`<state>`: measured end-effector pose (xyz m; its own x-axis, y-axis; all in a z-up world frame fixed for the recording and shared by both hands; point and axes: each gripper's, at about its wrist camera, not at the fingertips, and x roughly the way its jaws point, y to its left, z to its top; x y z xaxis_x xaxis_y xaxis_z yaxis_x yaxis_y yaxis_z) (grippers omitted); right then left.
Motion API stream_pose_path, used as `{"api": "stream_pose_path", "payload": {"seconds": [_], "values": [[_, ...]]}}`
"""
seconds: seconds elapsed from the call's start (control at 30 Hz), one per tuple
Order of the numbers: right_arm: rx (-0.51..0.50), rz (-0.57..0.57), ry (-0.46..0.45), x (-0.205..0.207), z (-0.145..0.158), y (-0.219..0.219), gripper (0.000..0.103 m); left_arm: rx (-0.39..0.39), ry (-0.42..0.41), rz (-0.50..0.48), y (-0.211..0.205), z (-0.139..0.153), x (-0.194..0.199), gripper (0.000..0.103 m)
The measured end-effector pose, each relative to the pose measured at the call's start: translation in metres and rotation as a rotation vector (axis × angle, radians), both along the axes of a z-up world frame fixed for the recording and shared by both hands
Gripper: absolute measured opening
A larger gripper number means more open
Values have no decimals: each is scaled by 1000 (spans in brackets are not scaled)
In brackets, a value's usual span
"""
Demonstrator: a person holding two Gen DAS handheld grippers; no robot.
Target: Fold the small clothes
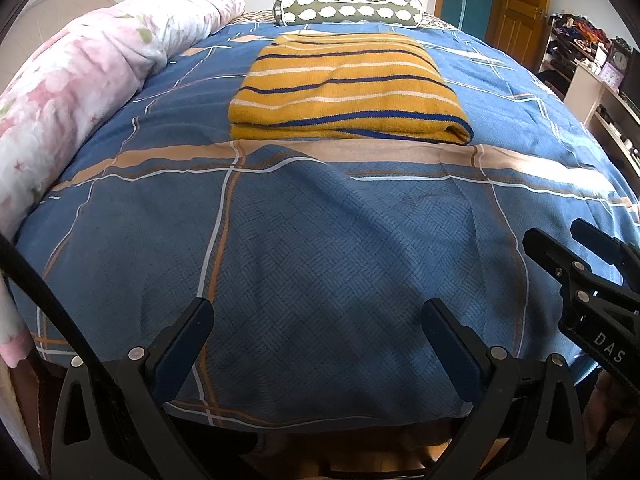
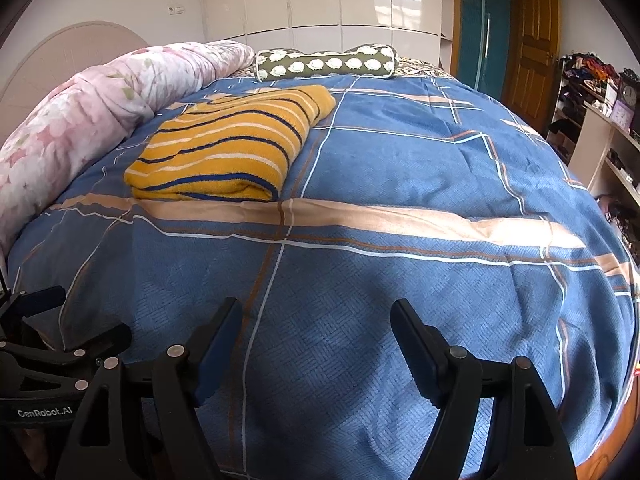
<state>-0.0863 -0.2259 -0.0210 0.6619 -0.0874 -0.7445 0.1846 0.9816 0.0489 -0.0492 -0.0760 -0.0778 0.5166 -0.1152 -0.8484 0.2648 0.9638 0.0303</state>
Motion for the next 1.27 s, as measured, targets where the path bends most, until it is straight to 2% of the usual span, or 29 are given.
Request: {"api": "stream_pose_path", "payload": {"seconds": [0.93,1.27], "values": [[7,7,-7,2,0,2,81,-21,9,-22,-2,-3,1,103],[2,45,0,8,-1,14,81,-20,3,-49,-4,-4,3,103]]}}
